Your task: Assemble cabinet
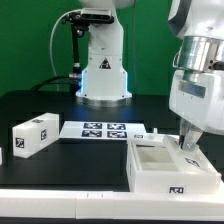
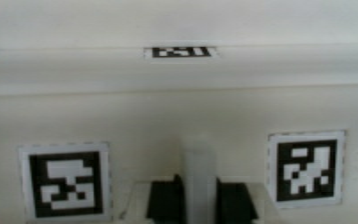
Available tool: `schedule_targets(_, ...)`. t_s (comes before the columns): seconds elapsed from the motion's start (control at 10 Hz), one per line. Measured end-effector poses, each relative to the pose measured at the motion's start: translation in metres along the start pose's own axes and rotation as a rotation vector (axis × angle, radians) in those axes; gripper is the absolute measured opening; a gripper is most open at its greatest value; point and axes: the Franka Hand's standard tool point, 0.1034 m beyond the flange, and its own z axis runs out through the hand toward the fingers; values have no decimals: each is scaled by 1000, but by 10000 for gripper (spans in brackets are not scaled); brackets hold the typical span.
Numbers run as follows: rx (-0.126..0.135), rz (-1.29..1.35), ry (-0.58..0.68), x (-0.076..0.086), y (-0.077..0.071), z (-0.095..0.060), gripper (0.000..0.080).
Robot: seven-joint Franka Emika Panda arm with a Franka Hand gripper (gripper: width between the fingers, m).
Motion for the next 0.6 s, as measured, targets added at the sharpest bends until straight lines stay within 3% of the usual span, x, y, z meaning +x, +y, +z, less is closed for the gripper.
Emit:
schedule_targets(0.3, 2, -3, 15, 1, 0, 0, 65)
schedule_targets(0.4, 1, -3, 16, 2, 0, 0, 120)
schedule_targets(0.5, 1, -4, 17, 2, 1, 1, 308)
schedule_targets(0.6, 1, -4, 17, 2, 1, 1, 444)
